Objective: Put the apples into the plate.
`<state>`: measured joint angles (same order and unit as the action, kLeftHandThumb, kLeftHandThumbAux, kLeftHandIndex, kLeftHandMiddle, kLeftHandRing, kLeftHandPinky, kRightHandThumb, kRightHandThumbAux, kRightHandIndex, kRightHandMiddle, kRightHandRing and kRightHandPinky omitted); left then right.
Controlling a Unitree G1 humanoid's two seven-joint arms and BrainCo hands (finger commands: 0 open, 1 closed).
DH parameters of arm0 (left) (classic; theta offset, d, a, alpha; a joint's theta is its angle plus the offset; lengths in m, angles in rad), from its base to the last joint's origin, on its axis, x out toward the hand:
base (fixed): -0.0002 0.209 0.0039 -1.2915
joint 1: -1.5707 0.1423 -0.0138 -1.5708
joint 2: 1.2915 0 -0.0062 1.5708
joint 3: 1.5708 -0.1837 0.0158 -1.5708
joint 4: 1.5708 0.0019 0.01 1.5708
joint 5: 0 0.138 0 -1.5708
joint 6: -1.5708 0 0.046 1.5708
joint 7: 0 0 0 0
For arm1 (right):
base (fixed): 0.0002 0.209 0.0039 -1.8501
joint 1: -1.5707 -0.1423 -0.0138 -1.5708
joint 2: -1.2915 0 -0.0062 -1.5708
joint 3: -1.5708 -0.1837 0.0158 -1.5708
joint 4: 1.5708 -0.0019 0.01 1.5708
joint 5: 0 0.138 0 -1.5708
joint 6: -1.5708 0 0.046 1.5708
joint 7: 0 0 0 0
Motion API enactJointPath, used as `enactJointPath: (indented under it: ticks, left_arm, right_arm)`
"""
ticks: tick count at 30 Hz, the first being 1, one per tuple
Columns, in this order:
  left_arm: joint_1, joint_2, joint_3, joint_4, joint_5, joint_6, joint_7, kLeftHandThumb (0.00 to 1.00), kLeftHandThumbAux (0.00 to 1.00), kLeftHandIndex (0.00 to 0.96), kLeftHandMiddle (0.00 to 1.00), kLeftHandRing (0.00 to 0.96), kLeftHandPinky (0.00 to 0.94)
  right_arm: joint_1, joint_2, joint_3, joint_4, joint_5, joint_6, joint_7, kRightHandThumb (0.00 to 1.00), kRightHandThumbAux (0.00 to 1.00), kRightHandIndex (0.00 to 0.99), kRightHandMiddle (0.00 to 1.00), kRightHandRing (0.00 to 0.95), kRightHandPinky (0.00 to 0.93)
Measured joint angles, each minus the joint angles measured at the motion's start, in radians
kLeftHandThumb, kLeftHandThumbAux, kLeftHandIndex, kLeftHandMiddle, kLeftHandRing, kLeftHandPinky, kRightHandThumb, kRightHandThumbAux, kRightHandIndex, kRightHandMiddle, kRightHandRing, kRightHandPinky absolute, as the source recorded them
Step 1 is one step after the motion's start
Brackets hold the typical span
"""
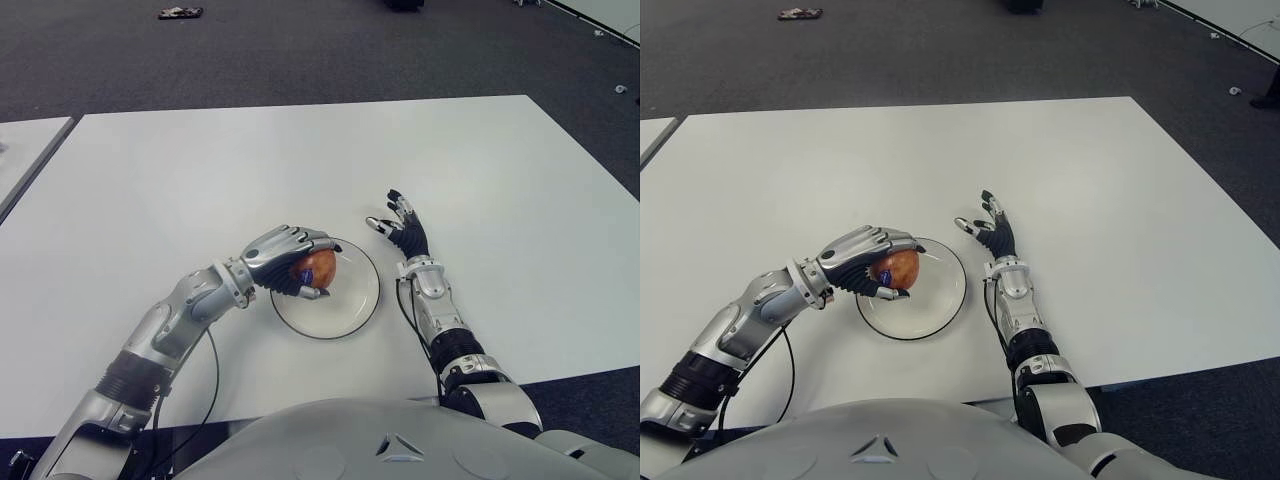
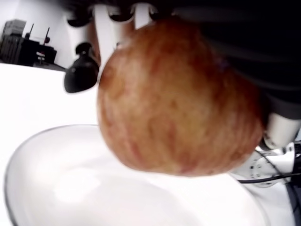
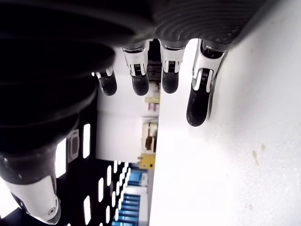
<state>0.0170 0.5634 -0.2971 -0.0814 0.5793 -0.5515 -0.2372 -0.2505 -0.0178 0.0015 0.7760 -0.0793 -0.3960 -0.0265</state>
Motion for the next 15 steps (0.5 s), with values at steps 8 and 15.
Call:
enactJointPath:
  ticks: [8, 15]
  left_arm:
    - [0.009, -0.002, 0.006, -0.001, 0.002, -0.011, 0.007, 0.713, 0.699, 0.442, 0.781, 0.759, 0.741]
    - [0.008, -0.015, 0.015, 0.024, 0.086, -0.104, 0.162, 0.182, 0.334, 0.131, 0.118, 0.111, 0.124]
  right_arm:
    - [-0.001, 0.000, 0.000, 0.000, 0.000, 0.000, 0.000, 0.113, 0.697, 0.000, 0.013, 0.051, 0.114]
    - [-0.002, -0.001, 0.000, 0.001, 0.000, 0.000, 0.002, 0.105, 0.701, 0.000, 0.013, 0.054, 0.126]
